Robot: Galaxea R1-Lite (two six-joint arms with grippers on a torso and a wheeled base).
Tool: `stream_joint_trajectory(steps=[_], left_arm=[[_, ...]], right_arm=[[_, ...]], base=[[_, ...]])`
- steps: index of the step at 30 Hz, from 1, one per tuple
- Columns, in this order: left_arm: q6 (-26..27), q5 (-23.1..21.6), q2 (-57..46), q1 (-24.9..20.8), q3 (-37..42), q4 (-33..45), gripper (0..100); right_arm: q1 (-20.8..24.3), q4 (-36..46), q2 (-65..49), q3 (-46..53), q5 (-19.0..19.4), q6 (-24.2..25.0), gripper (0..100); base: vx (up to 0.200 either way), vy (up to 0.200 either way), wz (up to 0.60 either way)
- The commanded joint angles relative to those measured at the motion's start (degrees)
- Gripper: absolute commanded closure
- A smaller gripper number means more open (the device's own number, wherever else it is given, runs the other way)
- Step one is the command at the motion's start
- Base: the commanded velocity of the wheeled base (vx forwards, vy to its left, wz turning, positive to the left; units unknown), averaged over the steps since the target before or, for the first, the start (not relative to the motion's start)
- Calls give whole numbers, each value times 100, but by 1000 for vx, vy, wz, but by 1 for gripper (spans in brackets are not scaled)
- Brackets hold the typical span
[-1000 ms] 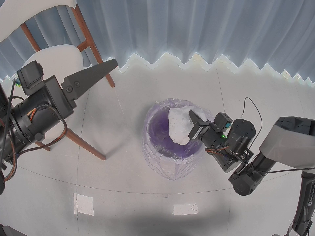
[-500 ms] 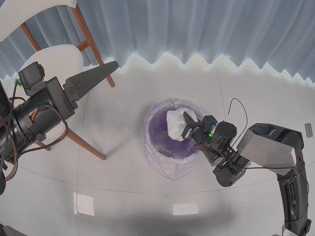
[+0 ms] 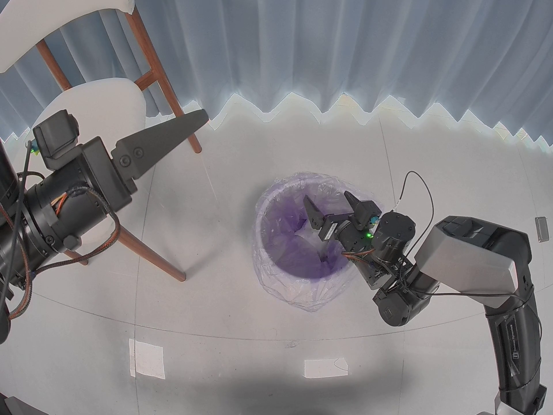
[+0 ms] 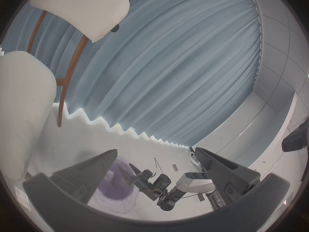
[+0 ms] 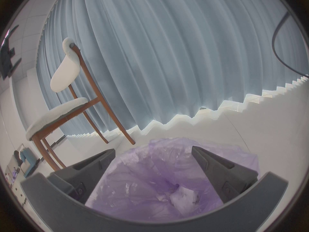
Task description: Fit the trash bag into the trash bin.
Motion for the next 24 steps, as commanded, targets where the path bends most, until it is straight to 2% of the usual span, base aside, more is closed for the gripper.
stream_joint_trajectory(steps=[1,6,9,10,12,15,17,18,21,22,24], left_arm=[[92,7,-4,9,-10,-2,0],[812,78,-13,53,113,-46,0],[1226,359,-189,53,219,-195,0],[1533,825,-496,53,298,-230,0],[1858,1176,-874,61,324,-107,0],[2509,1255,-1419,246,658,526,0],[2632,1352,-2078,641,931,1141,0],[2632,1396,-2210,721,975,1308,0],[2711,1783,-3326,1274,1212,2811,0],[2764,1818,-3643,1389,1282,3136,0],[3054,1818,-4680,1556,1555,4041,0]], right_arm=[[27,-107,-955,526,-6,151,0],[-9,-107,-2564,1730,-6,151,0],[-88,-107,-3487,2618,-6,124,0],[-123,-107,-4366,3479,-6,45,0],[-123,-28,-5455,4543,3,-218,0],[-255,983,-6941,5817,-68,-807,0],[-677,1809,-7855,6388,-235,-904,0],[-782,1976,-8031,6468,-235,-904,0],[-1485,3672,-9490,6494,-243,-798,0],[-1591,4033,-9947,6494,-226,-798,0],[-1828,5254,-11019,6494,-208,-834,0]], base=[[0,0,0],[0,0,0],[0,0,0],[0,0,0],[0,0,0],[0,0,0],[0,0,0],[0,0,0],[0,0,0],[0,0,0],[0,0,0]])
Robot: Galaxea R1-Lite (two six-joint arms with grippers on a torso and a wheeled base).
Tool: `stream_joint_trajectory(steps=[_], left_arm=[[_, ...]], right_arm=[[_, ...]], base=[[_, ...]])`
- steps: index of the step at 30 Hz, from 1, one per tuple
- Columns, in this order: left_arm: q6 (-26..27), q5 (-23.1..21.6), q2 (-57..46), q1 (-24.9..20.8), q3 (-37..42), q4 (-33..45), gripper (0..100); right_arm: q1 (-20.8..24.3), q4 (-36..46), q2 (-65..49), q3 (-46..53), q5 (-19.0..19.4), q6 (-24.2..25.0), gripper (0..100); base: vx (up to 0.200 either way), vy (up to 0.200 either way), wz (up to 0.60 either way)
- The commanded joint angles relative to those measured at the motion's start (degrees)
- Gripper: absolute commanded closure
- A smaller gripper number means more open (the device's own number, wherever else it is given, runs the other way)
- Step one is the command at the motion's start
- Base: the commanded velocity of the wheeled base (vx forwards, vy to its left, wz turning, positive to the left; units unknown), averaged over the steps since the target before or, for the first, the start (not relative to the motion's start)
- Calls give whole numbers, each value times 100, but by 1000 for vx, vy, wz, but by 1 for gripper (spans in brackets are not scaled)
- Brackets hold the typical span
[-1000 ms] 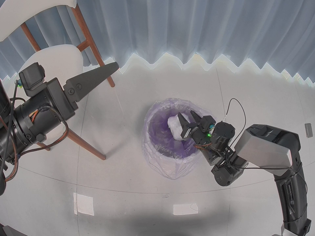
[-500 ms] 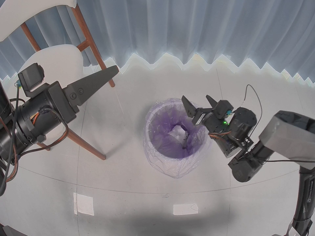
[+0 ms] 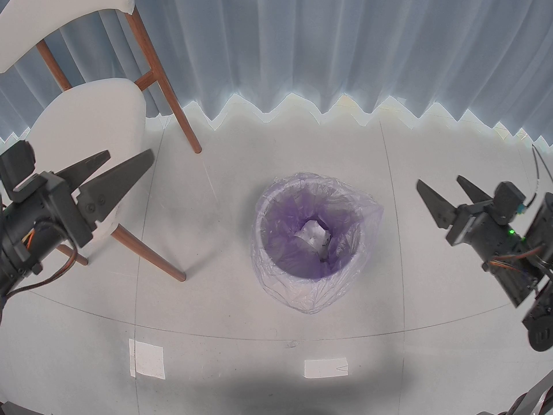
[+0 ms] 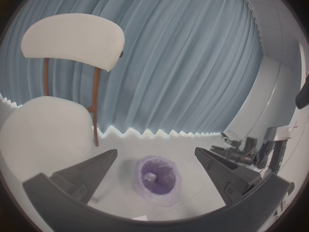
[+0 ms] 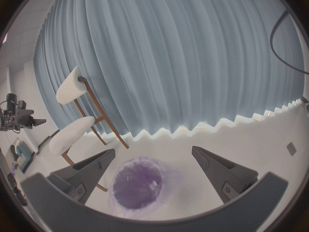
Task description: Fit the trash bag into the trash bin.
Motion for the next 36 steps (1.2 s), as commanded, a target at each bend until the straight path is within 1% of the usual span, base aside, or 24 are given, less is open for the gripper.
stream_joint_trajectory(steps=[1,3,4,5,6,8,9,10,11,12,14,15,19,22,24,28,29,30,31,32,33,34,35,36], left_arm=[[1277,866,-4197,1237,1231,3506,0],[1277,875,-5076,1263,1521,4060,0],[1277,857,-5507,1307,1679,4236,0],[1277,849,-5577,1316,1705,4262,0],[1260,831,-6166,1386,1951,4447,0],[1102,963,-6192,1404,2320,4280,0],[1102,963,-6192,1404,2320,4280,0],[926,1112,-6157,1404,2663,3884,0],[855,1279,-6148,1404,3138,3401,0],[899,1341,-6148,1404,3393,3392,0],[794,1323,-6131,1395,3305,4051,0],[732,1341,-6131,1395,3252,4113,0],[724,1385,-6139,1421,3340,3955,0],[759,1358,-6131,1826,3340,3946,0],[750,1385,-6139,1817,3340,3928,0],[618,1675,-6139,1940,3393,3770,0],[794,1675,-6148,2125,3393,3770,0],[1128,1666,-6166,2388,3393,3770,0],[1321,1631,-6183,2538,3393,3761,0],[1664,1420,-6280,2784,3393,3735,0],[1726,1103,-6394,2784,3393,3761,0],[1726,559,-6632,2652,3393,3761,0],[1699,189,-6632,2608,3393,3744,0],[1620,49,-6632,2634,3393,3744,0]], right_arm=[[-1556,4535,-6123,2125,-109,-447,0],[-1820,5590,-7054,2125,-48,-438,0],[-1916,6108,-7582,2125,119,-438,0],[-1934,6179,-7661,2125,146,-438,0],[-2127,6970,-8434,2125,541,-447,0],[-2567,7532,-8680,2125,822,-430,0],[-2567,7532,-8680,2125,822,-430,0],[-2716,7647,-8953,2125,981,-412,0],[-2628,7567,-8953,2125,989,-421,0],[-2628,7567,-8918,2125,989,-421,0],[-2628,7567,-8935,2125,989,-465,0],[-2637,7567,-8935,2125,981,-473,0],[-2637,7567,-8935,2125,840,-456,0],[-2637,7567,-8935,2125,814,-421,0],[-2637,7567,-8926,2125,814,-412,0],[-2637,7567,-8935,2125,787,-280,0],[-2637,7567,-8926,2125,770,-289,0],[-2637,7567,-8926,2125,735,-298,0],[-2637,7567,-8926,2125,717,-315,0],[-2637,7567,-8926,2125,708,-342,0],[-2637,7567,-8935,2125,708,-350,0],[-2637,7567,-8935,2125,708,-359,0],[-2637,7567,-8935,2125,717,-368,0],[-2637,7567,-8935,2125,717,-368,0]], base=[[0,0,0],[0,0,0],[0,0,0],[0,0,0],[0,0,0],[0,0,0],[0,0,0],[0,0,0],[0,0,0],[0,0,0],[0,0,0],[0,0,0],[0,0,0],[0,0,0],[0,0,0],[0,0,0],[0,0,0],[0,0,0],[0,0,0],[0,0,0],[0,0,0],[0,0,0],[0,0,0],[0,0,0]])
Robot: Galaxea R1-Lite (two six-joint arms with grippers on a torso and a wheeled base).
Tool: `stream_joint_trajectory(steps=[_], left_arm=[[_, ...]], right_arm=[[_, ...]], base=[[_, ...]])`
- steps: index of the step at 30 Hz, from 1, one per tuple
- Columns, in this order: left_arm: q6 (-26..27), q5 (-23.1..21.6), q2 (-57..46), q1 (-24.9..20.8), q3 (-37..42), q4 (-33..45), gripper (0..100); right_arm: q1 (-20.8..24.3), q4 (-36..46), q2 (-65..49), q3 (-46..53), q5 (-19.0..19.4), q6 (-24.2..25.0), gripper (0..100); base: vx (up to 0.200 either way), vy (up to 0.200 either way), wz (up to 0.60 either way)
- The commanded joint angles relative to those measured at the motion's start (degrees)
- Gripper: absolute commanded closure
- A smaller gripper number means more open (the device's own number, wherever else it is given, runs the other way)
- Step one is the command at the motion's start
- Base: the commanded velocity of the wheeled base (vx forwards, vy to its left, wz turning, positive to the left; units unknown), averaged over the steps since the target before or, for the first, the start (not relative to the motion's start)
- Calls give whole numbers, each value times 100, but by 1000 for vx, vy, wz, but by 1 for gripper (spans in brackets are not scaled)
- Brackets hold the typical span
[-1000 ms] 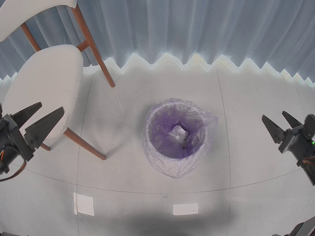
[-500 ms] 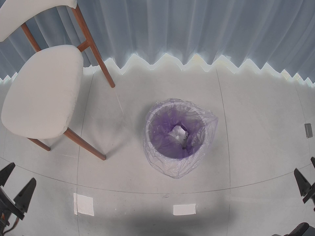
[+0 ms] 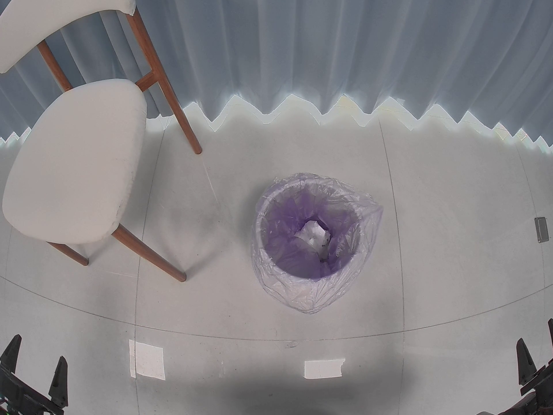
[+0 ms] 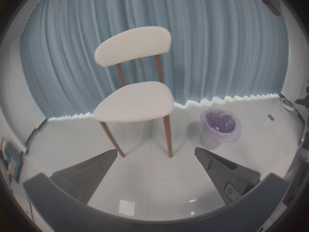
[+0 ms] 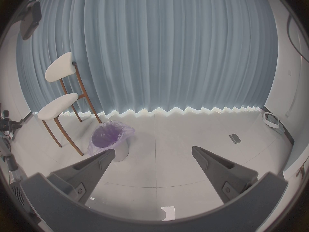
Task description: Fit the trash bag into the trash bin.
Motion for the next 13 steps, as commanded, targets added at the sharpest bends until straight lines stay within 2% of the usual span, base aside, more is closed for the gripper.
stream_joint_trajectory(steps=[1,3,5,13], left_arm=[[-11,-1172,-590,269,123,25,0],[-336,-873,-590,269,123,34,0],[-354,-680,-590,278,123,34,0],[-161,-636,-590,287,123,51,0]], right_arm=[[-49,29,-241,107,-17,-73,0],[-49,29,-241,107,1,-143,0],[-49,29,-241,107,1,-143,0],[-49,29,-241,107,80,-178,0]], base=[[0,0,0],[0,0,0],[0,0,0],[0,0,0]])
